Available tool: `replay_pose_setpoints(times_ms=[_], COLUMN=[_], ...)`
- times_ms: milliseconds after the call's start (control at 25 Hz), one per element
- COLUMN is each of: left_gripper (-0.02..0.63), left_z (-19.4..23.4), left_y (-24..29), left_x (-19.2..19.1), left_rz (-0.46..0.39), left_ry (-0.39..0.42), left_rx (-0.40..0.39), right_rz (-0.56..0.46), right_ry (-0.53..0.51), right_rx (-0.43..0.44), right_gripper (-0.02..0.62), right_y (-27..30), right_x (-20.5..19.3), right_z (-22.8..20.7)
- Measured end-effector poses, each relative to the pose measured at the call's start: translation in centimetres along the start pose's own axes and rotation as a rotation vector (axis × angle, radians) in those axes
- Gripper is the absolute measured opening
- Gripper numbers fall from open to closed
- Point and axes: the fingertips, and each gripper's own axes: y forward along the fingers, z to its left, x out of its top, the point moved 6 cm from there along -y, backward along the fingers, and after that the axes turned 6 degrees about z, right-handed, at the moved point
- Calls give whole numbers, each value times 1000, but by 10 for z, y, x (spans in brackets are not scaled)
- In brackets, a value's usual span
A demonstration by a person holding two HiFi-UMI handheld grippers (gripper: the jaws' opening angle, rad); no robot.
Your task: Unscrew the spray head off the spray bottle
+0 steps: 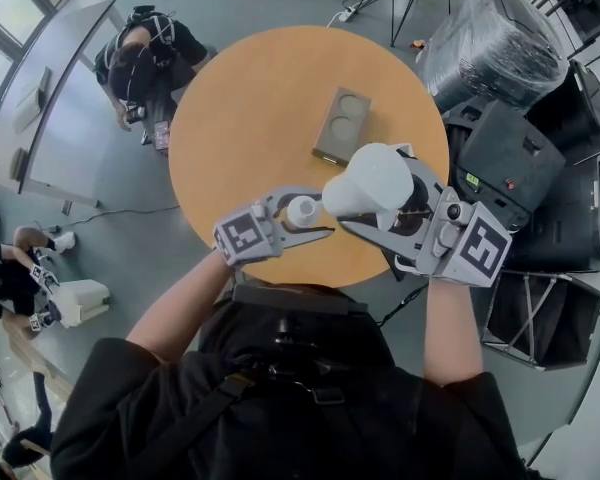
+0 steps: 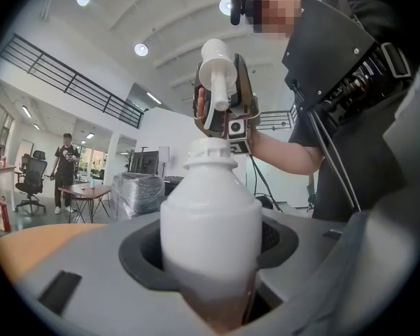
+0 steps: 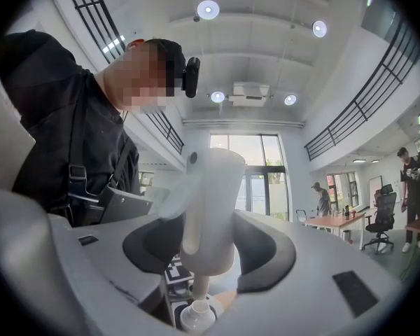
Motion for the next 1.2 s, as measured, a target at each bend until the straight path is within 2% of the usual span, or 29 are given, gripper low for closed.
replay_pose_setpoints(times_ms=[320,520,720,960,1200], left_gripper=[284,284,284,284,285], left_z=[10,18,27,47,54], left_y=[19,10,10,14,24], left_x=[3,-3,-18,-43,-71], left_rz=[-9,-13,-9,-10,1], left_ry=[26,31,41,-12,-8], left_rx=[61,110,138,164,199], right_rz=[51,142,238,355,454], right_ry=[7,52,116,219,283], right_rx=[-86,-140,-187,-227,-259], right_gripper=[249,247,249,249,248], right_y=[-29,-27,-27,-27,-34], right_x=[-19,-48,-92,-158,-219], right_z=[-32,-41,-53,-70,-77])
